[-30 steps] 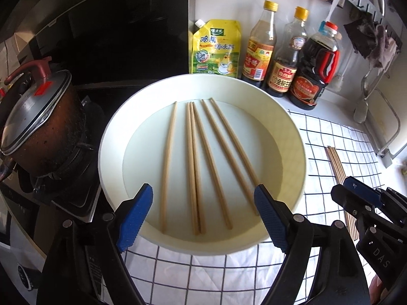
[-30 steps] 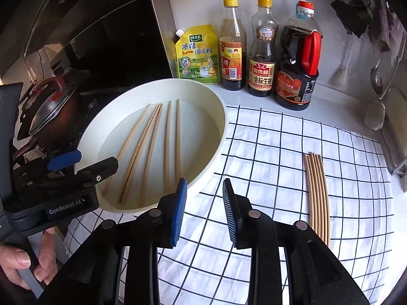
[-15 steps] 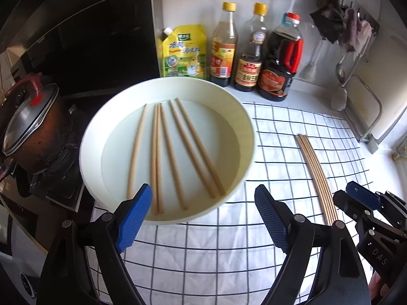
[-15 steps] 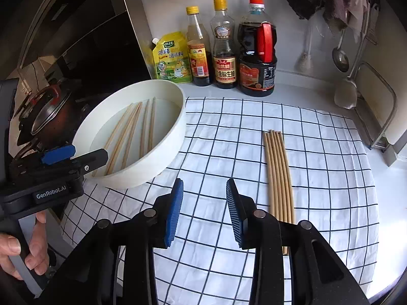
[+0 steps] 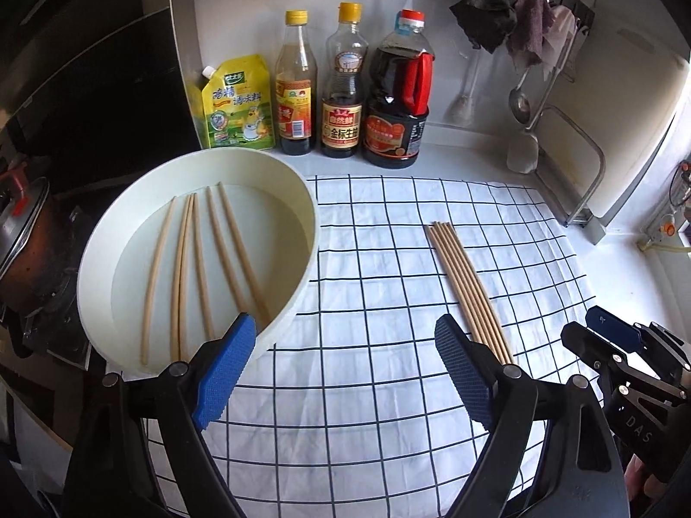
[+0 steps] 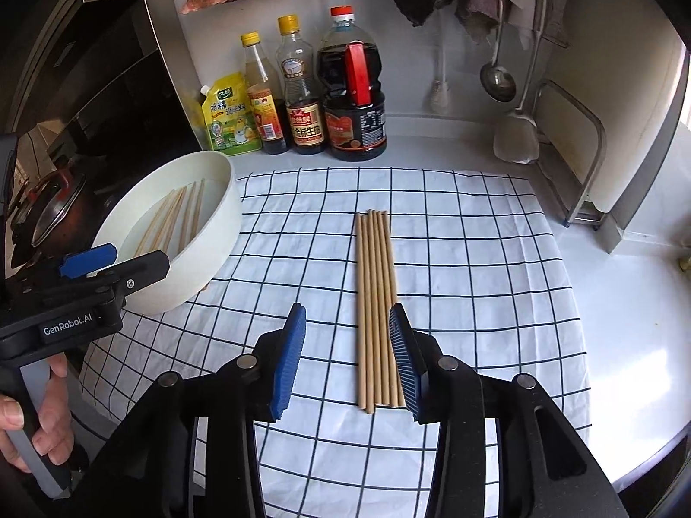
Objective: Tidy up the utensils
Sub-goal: 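Move both open tools back over the chopstick bundle on the cloth, then lower both open tools onto the bundle and separate single chopsticks from it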
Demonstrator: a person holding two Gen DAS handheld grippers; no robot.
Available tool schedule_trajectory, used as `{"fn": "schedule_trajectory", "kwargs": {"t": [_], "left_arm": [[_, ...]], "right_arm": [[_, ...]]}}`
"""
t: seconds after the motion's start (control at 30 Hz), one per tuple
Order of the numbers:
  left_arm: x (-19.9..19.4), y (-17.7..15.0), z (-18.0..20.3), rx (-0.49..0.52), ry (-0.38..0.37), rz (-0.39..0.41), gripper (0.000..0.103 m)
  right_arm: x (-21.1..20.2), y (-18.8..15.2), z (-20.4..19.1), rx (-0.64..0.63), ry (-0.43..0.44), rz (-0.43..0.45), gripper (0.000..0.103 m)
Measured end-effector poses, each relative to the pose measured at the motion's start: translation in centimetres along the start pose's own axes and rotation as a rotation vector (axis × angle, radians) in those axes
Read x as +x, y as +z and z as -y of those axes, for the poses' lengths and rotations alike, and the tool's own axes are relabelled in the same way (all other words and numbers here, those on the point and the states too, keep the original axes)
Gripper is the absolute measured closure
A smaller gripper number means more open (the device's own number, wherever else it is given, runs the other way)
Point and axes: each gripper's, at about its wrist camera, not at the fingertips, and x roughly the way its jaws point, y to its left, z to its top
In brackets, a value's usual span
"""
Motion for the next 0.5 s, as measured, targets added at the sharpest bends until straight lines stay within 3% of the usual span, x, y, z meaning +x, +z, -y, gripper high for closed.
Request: {"fn": "schedule_trajectory", "kwargs": {"t": [0.5], "left_arm": [[3.8, -1.9, 5.7, 0.056, -0.026, -0.083, 0.016]], "right_arm": [[2.4, -2.4, 6.1, 0.022, -0.057, -0.021, 0.060]]}}
